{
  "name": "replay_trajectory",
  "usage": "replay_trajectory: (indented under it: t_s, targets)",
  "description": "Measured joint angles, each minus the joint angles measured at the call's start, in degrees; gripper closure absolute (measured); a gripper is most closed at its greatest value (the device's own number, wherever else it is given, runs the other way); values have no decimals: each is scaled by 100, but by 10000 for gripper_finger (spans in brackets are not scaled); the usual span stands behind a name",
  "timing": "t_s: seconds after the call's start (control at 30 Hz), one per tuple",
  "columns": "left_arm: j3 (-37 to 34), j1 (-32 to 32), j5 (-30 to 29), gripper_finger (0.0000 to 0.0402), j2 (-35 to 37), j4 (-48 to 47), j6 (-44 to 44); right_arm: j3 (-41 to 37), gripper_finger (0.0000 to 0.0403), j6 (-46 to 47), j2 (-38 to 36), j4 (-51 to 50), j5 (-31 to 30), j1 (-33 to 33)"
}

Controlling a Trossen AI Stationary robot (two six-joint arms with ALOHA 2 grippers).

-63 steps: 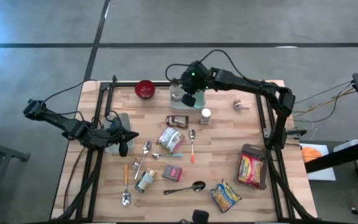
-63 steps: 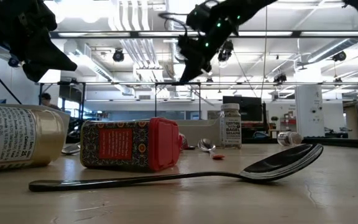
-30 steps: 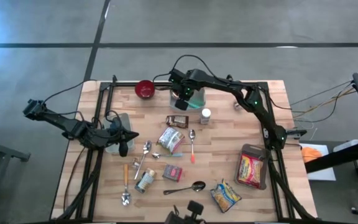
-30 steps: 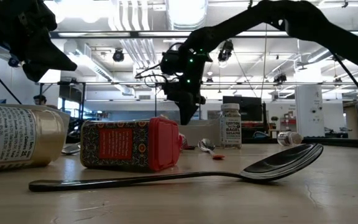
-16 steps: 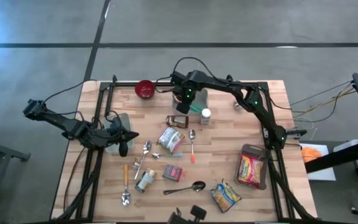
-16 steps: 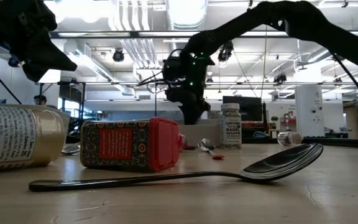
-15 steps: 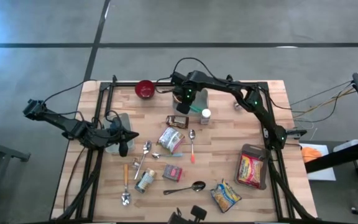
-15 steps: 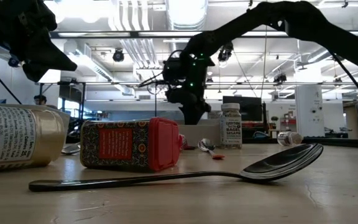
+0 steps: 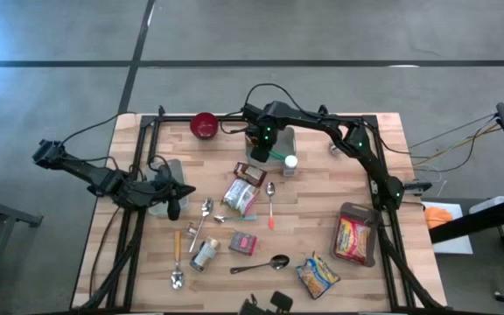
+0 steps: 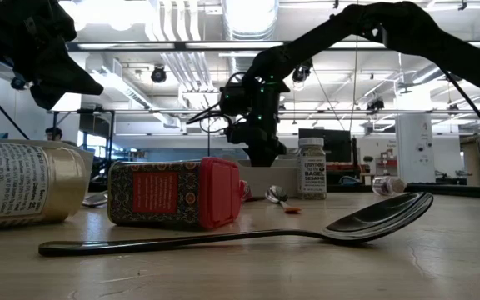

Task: Pick & Place Food Item
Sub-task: Put the green spoon into the right gray bin, then put the left brown seasoning bottle into the left gray bin

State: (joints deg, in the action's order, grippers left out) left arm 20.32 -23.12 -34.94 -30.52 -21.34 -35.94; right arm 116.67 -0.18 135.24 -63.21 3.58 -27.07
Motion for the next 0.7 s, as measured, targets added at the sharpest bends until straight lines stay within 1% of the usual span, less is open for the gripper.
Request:
replay_trajectory:
  t_s: [0.2, 0.3, 0.7]
  targets:
    - [0, 0, 2, 401, 2, 0, 2, -123, 394, 51, 0, 2, 17, 17]
    - [0, 0, 0, 401, 0, 0, 0, -214, 378, 192, 0, 3, 90, 15]
    - [0, -1, 1, 401, 1, 0, 0, -309, 221, 306, -15, -6, 108, 59]
